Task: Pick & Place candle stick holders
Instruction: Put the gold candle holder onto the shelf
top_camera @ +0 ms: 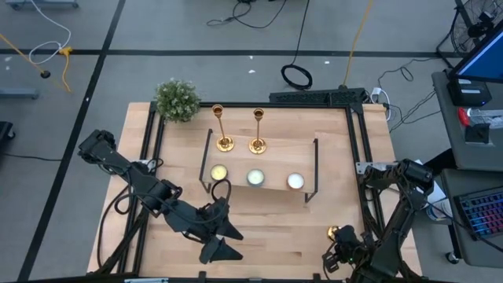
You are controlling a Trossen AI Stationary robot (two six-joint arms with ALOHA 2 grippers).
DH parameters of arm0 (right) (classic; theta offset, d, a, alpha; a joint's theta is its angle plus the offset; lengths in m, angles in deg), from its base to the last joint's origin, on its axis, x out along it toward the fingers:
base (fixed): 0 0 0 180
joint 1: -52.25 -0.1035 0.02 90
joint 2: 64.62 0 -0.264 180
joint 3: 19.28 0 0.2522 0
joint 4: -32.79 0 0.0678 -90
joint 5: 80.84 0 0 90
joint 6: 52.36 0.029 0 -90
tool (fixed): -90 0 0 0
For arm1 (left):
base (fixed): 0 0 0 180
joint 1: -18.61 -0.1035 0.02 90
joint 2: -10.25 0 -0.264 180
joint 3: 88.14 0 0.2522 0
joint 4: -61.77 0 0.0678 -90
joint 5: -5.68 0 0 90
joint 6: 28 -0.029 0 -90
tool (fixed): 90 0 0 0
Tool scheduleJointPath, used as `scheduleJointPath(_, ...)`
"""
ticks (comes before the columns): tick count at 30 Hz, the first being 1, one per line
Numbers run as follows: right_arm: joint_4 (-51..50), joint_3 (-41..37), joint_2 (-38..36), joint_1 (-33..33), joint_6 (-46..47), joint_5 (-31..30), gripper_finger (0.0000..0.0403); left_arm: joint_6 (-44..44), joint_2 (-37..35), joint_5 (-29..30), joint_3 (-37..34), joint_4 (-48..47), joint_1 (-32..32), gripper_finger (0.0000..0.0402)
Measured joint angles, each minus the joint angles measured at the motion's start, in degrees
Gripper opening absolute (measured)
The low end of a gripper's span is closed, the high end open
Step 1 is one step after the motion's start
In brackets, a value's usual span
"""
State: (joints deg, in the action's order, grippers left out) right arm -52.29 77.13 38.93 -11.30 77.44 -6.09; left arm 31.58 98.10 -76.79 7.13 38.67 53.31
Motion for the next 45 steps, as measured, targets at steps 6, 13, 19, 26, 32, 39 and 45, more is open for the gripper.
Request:
scheduleJointPath(6,7.25,0.0,0.0,-0.18,-1.61,-0.21,0.0,-0.42,0.0,0.0,0.0,-0.02,0.0,0.0397)
scheduleJointPath(13,20.25,0.0,0.0,-2.1,-1.63,-1.68,0.0019,-0.45,0.0,-0.01,0.0,-0.05,0.0,0.0397)
scheduleJointPath(19,23.69,0.0,0.0,-4.42,0.57,-0.35,0.0062,-0.89,0.0,-0.02,0.0,-0.09,0.0,0.0397)
scheduleJointPath(26,22.38,0.0,-0.04,-5.75,3.01,3.51,0.0102,-1.39,0.0,-0.04,0.0,-0.37,0.64,0.0397)
scheduleJointPath(32,26.62,-0.02,-2.85,-4.37,1.5,-0.35,0.0095,-1.54,0.0,-0.02,0.0,-0.37,0.78,0.0397)
scheduleJointPath(39,33.13,0.0,-13.7,-2.25,-8.13,-17.51,0.0071,-1.45,0.0,0.0,0.0,-0.33,0.76,0.0397)
scheduleJointPath(45,32.86,0.0,-25.15,-2.05,-23.42,-39.04,0.0048,-1.94,0.0,0.96,0.0,-0.27,0.74,0.0397)
